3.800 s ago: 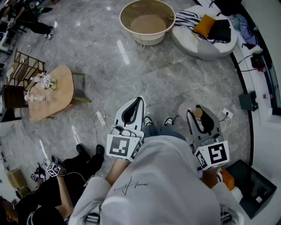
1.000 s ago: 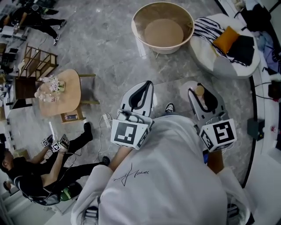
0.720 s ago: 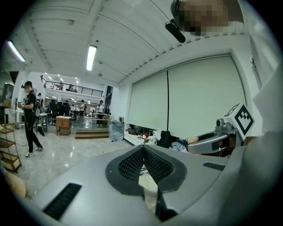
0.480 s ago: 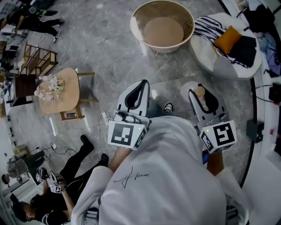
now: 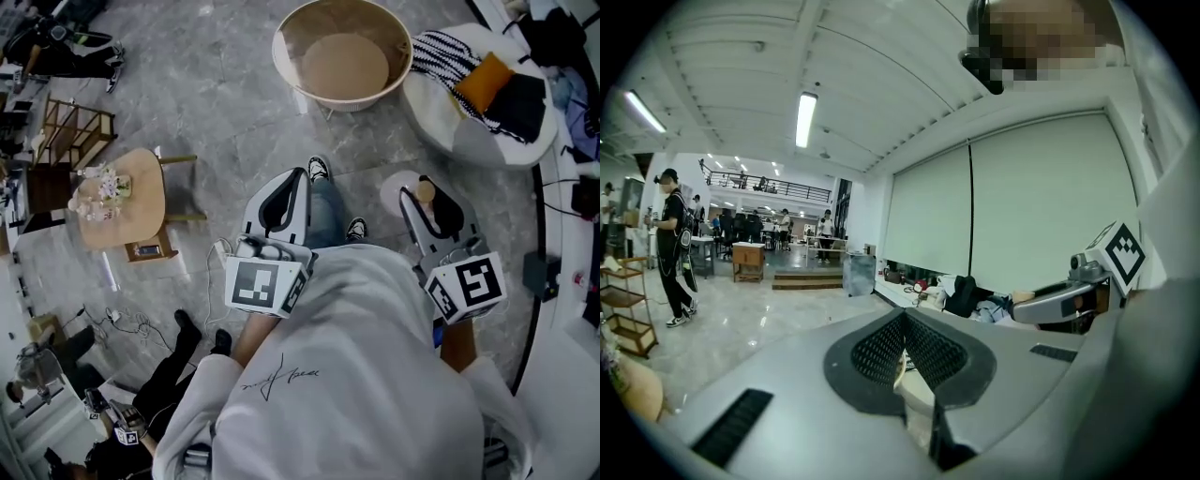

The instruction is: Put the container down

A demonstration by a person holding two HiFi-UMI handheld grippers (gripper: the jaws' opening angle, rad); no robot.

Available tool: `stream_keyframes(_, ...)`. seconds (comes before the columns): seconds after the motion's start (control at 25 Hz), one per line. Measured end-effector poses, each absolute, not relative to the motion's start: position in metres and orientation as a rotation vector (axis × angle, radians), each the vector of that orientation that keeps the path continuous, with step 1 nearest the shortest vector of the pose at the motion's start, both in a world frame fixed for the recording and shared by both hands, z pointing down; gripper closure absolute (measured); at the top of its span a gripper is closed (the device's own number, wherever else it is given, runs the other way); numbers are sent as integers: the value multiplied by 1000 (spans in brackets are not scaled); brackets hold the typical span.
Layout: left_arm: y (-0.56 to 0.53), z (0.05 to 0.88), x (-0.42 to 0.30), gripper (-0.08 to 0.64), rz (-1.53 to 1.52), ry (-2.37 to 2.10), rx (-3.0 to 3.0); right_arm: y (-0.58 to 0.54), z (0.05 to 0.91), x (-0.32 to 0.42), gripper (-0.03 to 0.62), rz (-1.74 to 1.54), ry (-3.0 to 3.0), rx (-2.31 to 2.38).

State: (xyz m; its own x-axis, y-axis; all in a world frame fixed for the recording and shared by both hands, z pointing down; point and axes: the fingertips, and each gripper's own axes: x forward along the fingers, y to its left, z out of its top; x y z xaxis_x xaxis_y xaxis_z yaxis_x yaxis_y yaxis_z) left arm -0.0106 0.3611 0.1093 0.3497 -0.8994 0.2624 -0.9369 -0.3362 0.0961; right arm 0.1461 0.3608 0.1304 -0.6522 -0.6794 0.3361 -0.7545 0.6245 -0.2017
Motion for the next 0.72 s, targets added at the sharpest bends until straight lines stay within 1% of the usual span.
stream_keyframes(0.44, 298, 106, -30, 541, 187, -1641, 2386, 301, 128, 128, 446, 441, -2583, 1226)
stream_keyframes(0.72, 250, 118, -39, 541, 274, -1531, 2417, 261, 128, 113, 446, 484, -2553, 1274)
